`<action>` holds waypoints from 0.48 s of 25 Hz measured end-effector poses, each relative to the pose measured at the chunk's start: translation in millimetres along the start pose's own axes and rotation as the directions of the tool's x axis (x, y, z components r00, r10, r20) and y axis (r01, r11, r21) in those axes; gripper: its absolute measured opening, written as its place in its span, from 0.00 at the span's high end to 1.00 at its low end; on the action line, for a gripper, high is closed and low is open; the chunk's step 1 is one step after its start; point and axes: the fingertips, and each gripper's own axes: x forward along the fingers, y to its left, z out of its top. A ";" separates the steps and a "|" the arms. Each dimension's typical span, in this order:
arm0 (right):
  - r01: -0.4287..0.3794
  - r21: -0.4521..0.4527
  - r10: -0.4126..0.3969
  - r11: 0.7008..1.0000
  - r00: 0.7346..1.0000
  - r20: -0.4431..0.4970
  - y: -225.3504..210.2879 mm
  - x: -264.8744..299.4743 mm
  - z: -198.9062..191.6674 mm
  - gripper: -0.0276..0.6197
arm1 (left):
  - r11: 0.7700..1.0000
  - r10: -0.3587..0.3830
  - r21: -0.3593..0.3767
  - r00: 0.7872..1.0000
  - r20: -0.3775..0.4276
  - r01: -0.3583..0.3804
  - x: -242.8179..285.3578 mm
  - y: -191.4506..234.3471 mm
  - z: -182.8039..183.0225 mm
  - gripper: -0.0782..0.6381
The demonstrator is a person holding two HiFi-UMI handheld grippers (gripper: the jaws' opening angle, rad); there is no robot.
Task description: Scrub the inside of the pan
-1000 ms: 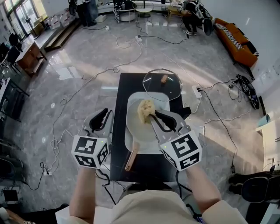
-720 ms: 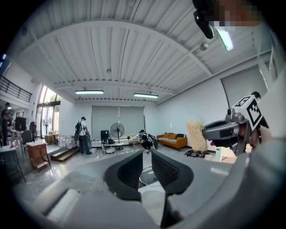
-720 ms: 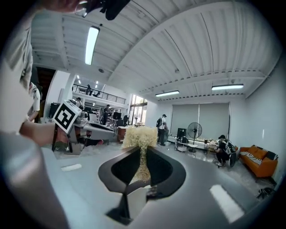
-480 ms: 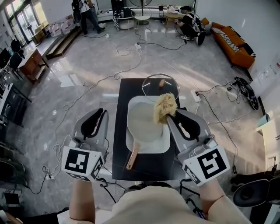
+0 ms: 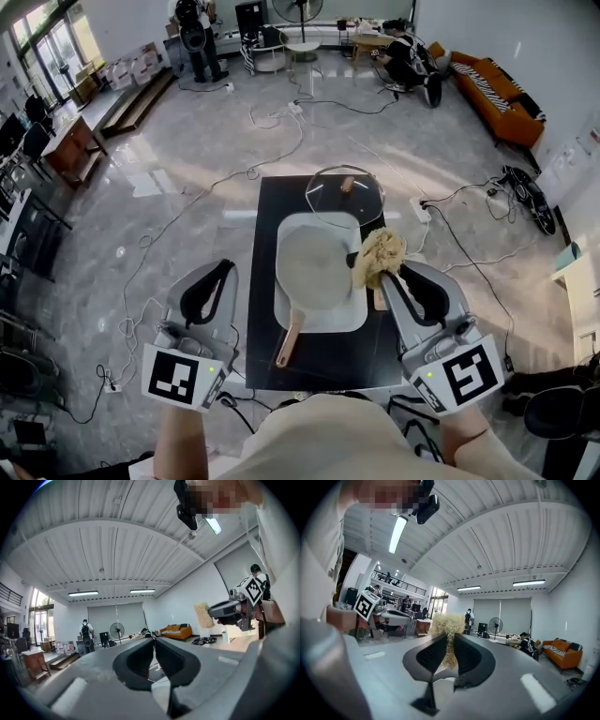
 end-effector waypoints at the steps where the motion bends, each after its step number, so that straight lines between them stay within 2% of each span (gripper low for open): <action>1: 0.011 -0.005 -0.011 1.000 1.000 -0.002 -1.6 -2.1 -2.8 0.87 | 1.000 0.001 -0.007 1.000 0.001 -0.001 -0.9 -0.8 -4.1 0.87; 5: 0.033 0.003 -0.033 0.999 0.999 -0.016 -5.4 -6.9 -20.9 0.87 | 1.000 0.000 -0.018 1.000 -0.025 -0.001 -1.4 -7.4 -30.2 0.89; 12: -0.025 0.028 0.028 0.999 0.994 -0.110 10.6 -5.5 -57.5 0.88 | 1.000 -0.004 -0.025 0.996 -0.084 0.002 -8.1 -24.6 -67.0 0.89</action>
